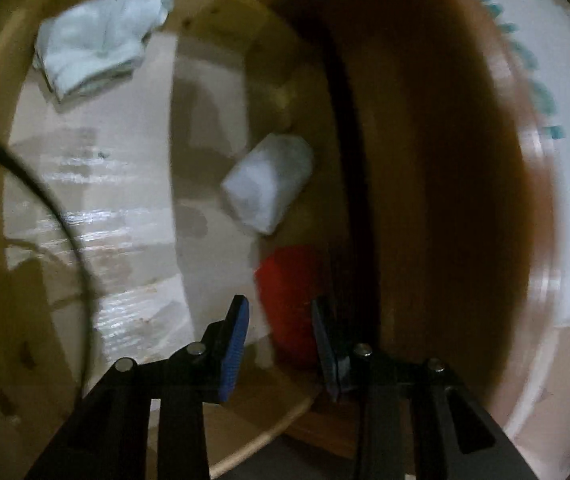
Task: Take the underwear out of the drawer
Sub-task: 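Move the right gripper down into the drawer toward the red sock, then close the right gripper on the red sock in the drawer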
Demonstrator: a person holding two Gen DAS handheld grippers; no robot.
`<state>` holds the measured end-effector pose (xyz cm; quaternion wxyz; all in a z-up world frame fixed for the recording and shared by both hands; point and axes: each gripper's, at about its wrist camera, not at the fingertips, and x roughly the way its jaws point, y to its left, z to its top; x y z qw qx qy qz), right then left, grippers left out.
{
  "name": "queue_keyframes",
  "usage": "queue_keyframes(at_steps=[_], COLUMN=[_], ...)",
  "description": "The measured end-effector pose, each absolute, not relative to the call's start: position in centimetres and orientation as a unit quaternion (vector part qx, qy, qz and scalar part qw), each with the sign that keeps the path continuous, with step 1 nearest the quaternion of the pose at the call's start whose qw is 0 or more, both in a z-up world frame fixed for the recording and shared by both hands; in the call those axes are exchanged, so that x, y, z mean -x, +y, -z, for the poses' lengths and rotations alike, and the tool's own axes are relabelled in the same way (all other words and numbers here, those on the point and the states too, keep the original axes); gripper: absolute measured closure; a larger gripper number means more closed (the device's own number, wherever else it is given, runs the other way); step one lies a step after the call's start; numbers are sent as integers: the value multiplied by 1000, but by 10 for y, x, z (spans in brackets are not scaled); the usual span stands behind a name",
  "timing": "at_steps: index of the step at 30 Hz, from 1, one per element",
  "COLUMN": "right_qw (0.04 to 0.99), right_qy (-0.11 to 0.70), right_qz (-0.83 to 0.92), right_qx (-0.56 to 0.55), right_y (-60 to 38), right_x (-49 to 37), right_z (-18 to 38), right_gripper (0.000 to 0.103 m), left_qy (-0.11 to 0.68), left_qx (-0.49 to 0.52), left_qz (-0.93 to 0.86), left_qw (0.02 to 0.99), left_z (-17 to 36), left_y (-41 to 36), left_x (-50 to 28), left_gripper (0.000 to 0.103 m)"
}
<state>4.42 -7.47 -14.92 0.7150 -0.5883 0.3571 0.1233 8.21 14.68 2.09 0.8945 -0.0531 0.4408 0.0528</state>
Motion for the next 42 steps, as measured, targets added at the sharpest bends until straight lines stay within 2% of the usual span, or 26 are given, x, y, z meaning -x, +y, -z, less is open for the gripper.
queue_keyframes(at_steps=[8, 9, 20, 25, 32, 38, 41, 42], right_qw=[729, 730, 705, 696, 703, 701, 700, 699], right_qy=[383, 384, 307, 271, 278, 286, 297, 304], right_qz=[-95, -86, -13, 9, -7, -12, -15, -14], right_qx=[559, 559, 639, 665, 655, 653, 650, 646], right_y=[-85, -88, -95, -96, -95, -96, -99, -93], right_x=[-77, -83, -87, -90, -93, -101, -100, -102], right_z=[165, 167, 209, 222, 227, 227, 227, 221], right_gripper=[71, 78, 80, 70, 49, 50, 53, 57], left_qy=[443, 443, 448, 450, 454, 455, 456, 456], left_qx=[50, 47, 27, 28, 18, 17, 13, 13], left_qz=[-51, -50, -44, -41, -40, -36, -38, -37], left_qw=[894, 894, 893, 892, 890, 889, 889, 889], left_z=[-20, -19, -15, -15, -15, -14, -13, -13], left_y=[145, 144, 137, 136, 133, 131, 131, 131], left_x=[-84, -84, -82, -81, -83, -83, -83, -83], left_gripper=[19, 19, 19, 19, 19, 19, 19, 19])
